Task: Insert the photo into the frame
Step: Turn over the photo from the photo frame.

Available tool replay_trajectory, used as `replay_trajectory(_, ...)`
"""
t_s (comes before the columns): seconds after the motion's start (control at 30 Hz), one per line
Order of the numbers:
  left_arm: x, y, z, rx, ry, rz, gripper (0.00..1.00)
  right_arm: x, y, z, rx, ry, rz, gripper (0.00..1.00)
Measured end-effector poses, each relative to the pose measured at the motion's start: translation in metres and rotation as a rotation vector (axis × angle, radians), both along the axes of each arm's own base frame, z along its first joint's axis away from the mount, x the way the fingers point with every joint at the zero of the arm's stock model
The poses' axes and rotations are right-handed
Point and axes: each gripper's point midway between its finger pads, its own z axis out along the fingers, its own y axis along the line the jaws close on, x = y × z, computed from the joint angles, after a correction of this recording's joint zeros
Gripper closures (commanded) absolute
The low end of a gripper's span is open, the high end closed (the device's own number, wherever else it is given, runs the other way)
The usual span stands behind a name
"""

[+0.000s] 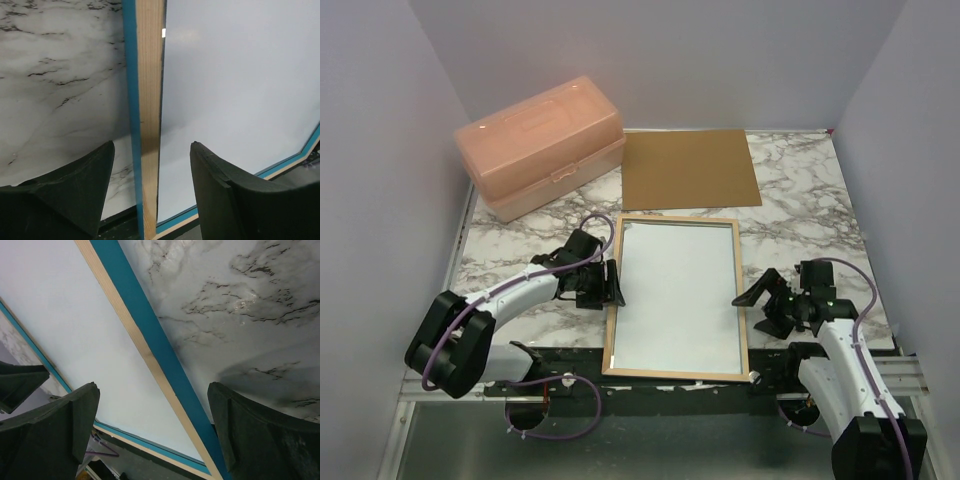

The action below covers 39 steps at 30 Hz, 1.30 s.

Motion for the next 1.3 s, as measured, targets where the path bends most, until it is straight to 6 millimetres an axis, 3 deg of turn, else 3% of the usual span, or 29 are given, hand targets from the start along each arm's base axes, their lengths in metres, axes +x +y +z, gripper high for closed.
replay_trajectory(0.23,-0.001,-0.018,0.003,-0.118,0.001,-0.005,0.37,0.002,0.0,-0.007,0.003,0.009,0.004,0.1)
replay_trajectory(0.47,-0.002,-0.02,0.005,-0.159,-0.018,0.012,0.39,0.007,0.005,-0.011,0.033,0.002,0.019,0.29)
replay_trajectory(0.87,-0.006,-0.023,0.005,-0.137,-0.092,0.007,0.42,0.013,0.013,-0.014,0.089,0.03,0.049,0.33)
replay_trajectory(1.13,-0.024,-0.013,0.005,-0.114,-0.103,0.022,0.44,0.018,0.019,-0.012,0.128,0.02,0.065,0.32)
replay_trajectory(1.3,-0.032,-0.008,0.004,-0.094,-0.081,0.025,0.35,0.023,0.022,-0.012,0.144,0.028,0.071,0.28)
